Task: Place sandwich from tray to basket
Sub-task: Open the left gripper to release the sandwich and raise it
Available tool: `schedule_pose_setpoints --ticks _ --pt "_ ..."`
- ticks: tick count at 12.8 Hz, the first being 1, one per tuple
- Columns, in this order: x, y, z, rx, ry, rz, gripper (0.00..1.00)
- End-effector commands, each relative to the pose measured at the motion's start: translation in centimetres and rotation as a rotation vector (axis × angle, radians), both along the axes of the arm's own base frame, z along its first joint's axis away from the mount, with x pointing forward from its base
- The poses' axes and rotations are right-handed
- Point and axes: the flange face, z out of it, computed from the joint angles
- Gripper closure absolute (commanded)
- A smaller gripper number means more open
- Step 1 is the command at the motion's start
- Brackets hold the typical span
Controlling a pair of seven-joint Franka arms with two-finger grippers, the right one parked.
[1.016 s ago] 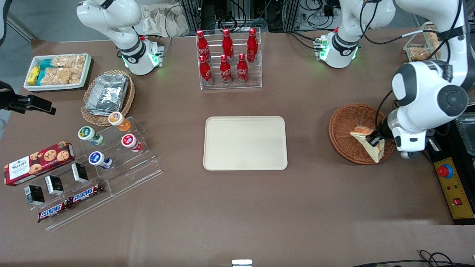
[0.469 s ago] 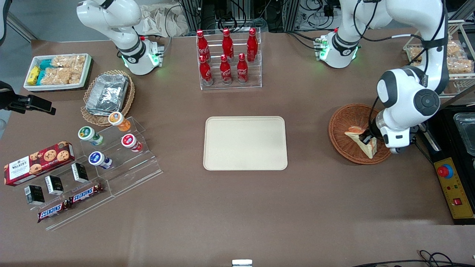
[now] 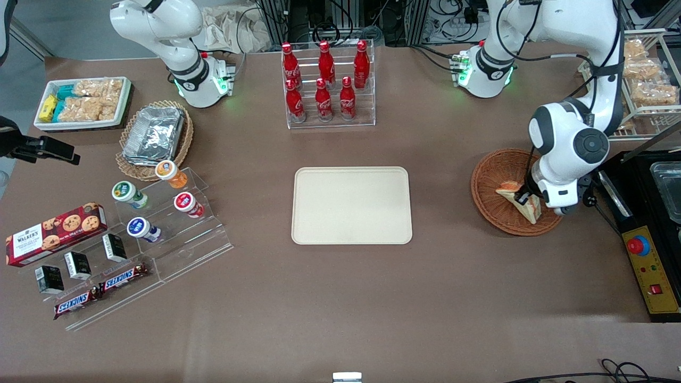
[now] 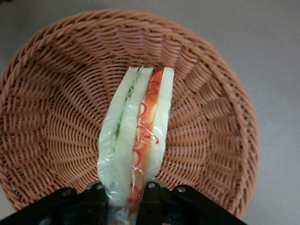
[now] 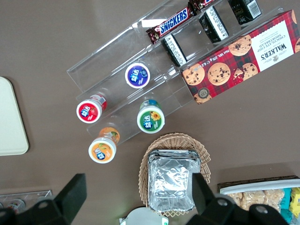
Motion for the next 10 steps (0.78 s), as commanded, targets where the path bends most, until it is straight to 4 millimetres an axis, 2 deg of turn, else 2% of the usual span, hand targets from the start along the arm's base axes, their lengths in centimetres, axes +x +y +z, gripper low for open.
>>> schedule_pose_setpoints --ticks 1,2,3,4,5,6,10 --pt "-0.8 -0.5 -1.1 0.013 -0.002 0.004 0.93" --pt "-0.8 -1.0 -1.8 0.027 0.010 -0.009 0.72" --pt "-0.9 -1.7 -2.7 0.030 0.010 0.003 0.30" --pt "-0.9 -2.6 -3.5 0.021 -0.010 0.025 0.00" --pt "-1.0 -3.9 -4.5 0.008 -0.012 0.042 0.00" --pt "-0.9 -4.4 -4.6 0.000 -0.015 0.045 0.00" --pt "-0.8 -5.3 -2.9 -0.058 -0.020 -0.013 0.00"
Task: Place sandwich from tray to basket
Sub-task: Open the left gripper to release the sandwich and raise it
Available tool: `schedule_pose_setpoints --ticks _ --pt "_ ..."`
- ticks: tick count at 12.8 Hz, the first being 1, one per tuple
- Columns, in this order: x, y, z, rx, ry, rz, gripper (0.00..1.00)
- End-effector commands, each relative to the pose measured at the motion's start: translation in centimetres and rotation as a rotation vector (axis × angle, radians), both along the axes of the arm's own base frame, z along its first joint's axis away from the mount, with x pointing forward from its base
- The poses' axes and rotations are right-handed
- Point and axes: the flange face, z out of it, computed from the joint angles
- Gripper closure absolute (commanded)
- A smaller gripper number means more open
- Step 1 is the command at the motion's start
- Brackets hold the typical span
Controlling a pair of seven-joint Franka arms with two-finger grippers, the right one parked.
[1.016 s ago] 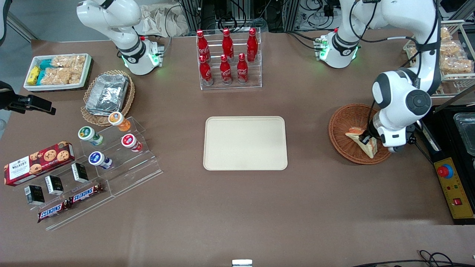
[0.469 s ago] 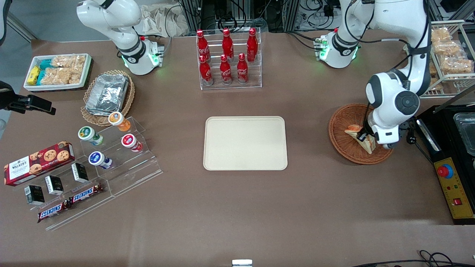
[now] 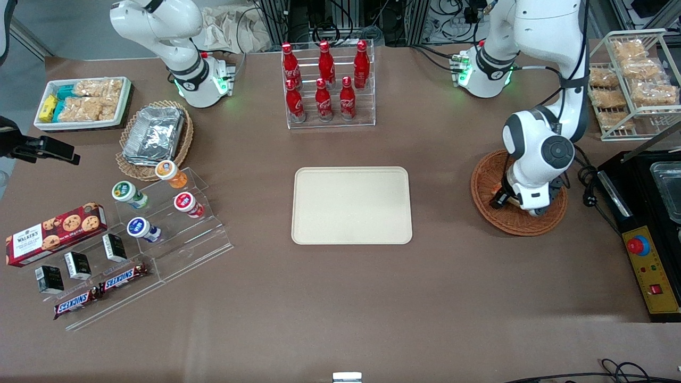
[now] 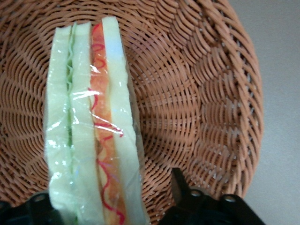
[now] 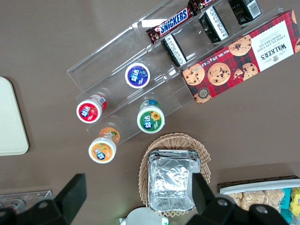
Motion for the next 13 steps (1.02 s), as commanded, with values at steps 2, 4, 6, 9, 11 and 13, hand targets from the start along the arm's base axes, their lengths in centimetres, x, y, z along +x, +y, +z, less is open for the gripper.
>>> schedule_pose_setpoints --ticks 2,4,6,9,11,13 --pt "-0.6 -0.1 1.8 -0.086 0.033 -0.073 0.00" --pt "-0.7 0.1 2.6 -0.086 0.063 -0.109 0.00" --pt "-0.6 0.8 5.2 -0.095 0.098 -0.170 0.00" --pt "-0.1 0.5 8.5 -0.079 0.187 -0.235 0.00" --pt "2.9 0.1 15.4 -0.064 0.237 -0.274 0.00" --pt "5.2 0.5 22.0 -0.072 0.213 -0.290 0.00"
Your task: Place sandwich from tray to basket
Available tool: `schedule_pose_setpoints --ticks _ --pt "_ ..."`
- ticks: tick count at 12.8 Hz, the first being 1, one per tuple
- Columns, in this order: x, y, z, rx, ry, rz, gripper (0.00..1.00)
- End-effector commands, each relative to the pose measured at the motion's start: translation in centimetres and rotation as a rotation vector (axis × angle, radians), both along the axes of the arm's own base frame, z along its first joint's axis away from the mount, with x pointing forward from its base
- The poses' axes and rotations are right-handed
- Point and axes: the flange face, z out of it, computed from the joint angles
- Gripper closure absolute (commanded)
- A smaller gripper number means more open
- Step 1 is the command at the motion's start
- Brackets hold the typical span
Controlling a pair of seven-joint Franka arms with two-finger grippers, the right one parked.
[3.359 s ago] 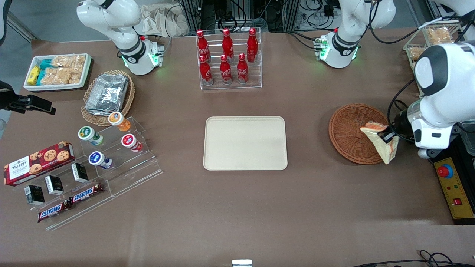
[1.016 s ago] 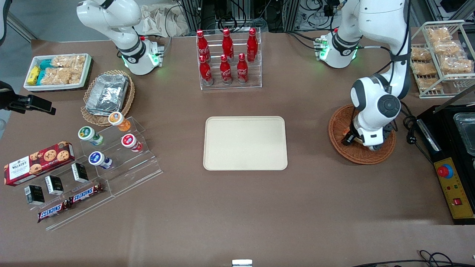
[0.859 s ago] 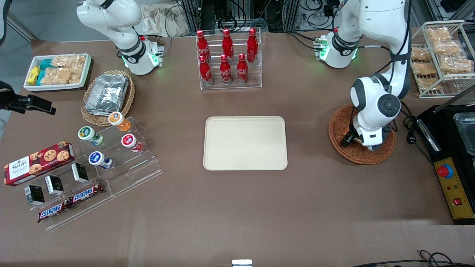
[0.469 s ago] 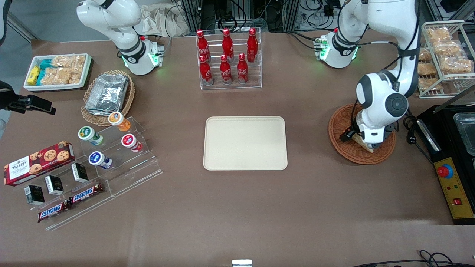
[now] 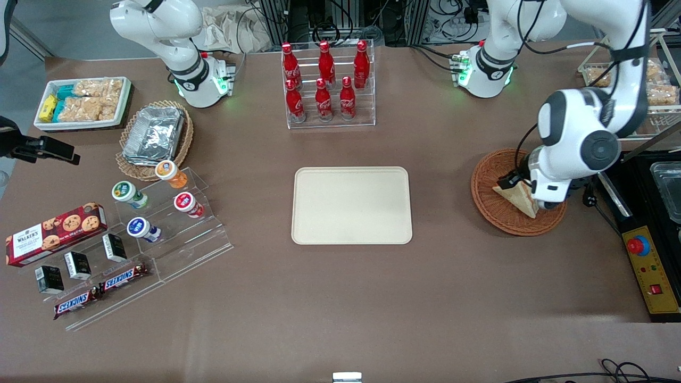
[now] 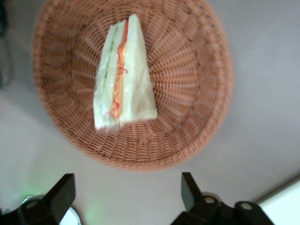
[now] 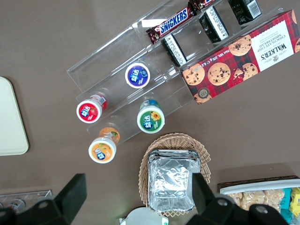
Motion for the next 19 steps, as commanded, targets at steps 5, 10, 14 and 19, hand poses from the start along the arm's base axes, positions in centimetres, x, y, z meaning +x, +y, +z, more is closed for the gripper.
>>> schedule_pose_setpoints --ticks 5,10,14,19 --pt "3.7 0.4 22.2 -0.039 -0.153 -0.162 0.00" --pt "2.0 3.9 29.7 -0.158 -0.292 -0.470 0.00" --pt "-0.3 8.0 32.9 -0.186 -0.352 -0.672 0.00" --pt "-0.4 4.1 31.4 -0.068 -0.298 -0.748 0.00"
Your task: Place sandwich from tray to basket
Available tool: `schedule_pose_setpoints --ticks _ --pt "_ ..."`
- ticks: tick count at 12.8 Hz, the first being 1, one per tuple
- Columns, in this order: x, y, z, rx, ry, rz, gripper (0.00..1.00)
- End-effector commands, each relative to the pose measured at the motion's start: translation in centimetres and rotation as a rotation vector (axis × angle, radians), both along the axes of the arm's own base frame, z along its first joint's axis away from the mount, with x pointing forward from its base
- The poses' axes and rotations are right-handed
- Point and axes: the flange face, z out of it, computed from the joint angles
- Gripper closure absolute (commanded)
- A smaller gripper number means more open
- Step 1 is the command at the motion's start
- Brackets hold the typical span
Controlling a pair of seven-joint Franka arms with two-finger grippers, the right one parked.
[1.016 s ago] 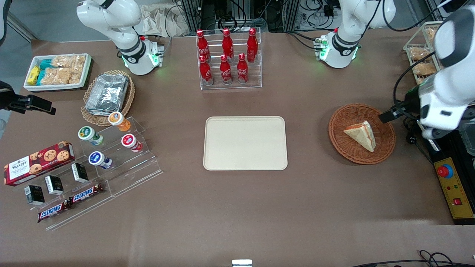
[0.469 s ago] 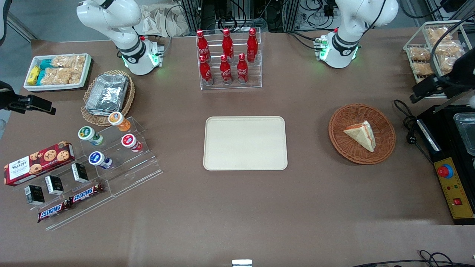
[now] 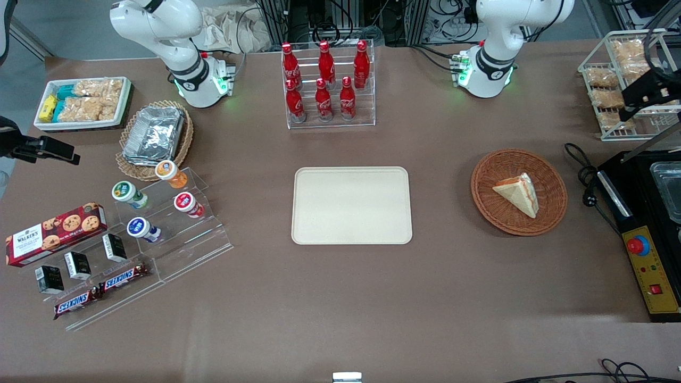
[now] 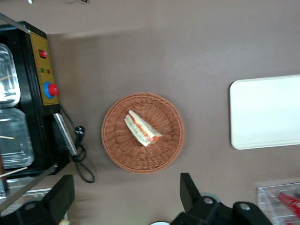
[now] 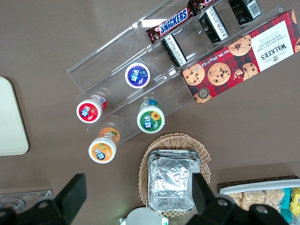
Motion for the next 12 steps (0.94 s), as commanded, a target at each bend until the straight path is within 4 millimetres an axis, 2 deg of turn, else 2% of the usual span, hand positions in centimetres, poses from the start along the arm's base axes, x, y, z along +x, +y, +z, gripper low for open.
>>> schedule_pose_setpoints --ticks 1,2,5,7,12 --pt "-0.2 -0.5 -2.5 0.039 -0.007 -0.018 0.00" --pt "-0.2 -0.5 -3.8 0.037 -0.009 -0.019 0.00" --pt "-1.2 -0.5 -5.4 0.033 -0.012 -0.017 0.00" --pt "-0.5 -0.5 -5.4 0.033 -0.010 -0.021 0.00" --pt "-1.0 -0.5 -5.2 0.010 -0.006 -0.015 0.00"
